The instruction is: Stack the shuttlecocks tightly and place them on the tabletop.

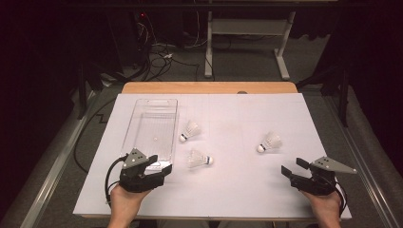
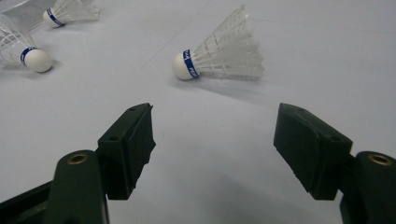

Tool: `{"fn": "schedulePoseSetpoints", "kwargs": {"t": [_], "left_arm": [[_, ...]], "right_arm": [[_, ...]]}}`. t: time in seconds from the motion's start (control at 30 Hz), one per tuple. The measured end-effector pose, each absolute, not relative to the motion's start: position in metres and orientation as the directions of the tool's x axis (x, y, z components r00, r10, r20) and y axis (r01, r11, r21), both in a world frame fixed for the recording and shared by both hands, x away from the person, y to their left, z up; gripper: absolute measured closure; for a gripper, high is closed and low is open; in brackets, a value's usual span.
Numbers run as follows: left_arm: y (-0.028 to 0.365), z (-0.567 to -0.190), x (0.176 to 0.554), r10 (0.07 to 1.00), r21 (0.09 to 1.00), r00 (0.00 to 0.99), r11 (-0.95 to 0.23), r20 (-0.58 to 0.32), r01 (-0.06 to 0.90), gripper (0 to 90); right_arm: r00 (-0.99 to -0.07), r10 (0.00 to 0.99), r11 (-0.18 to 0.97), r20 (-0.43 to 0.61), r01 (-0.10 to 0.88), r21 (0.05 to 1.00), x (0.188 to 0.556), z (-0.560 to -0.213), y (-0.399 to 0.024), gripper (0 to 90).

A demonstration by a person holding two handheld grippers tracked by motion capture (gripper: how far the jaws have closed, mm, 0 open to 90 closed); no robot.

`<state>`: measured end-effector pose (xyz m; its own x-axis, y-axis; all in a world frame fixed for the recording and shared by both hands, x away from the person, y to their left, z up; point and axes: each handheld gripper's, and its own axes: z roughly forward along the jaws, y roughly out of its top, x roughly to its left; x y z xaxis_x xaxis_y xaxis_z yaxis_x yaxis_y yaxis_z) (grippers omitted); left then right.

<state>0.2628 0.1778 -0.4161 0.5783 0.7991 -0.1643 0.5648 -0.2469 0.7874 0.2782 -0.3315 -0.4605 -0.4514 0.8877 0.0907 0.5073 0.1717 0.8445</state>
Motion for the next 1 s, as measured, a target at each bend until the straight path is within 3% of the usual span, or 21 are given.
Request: {"fn": "schedulePoseSetpoints", "kwargs": {"t": [1.0], "left_arm": [[0.147, -0.409, 0.290, 0.767, 0.777, 0.617, -0.276, -0.178, 0.567, 37.1]], "right_arm": [[-0.435, 0.896, 0.164, 0.092, 0.516, 0.841, 0.279, -0.462, -0.332, 29.4]]}}
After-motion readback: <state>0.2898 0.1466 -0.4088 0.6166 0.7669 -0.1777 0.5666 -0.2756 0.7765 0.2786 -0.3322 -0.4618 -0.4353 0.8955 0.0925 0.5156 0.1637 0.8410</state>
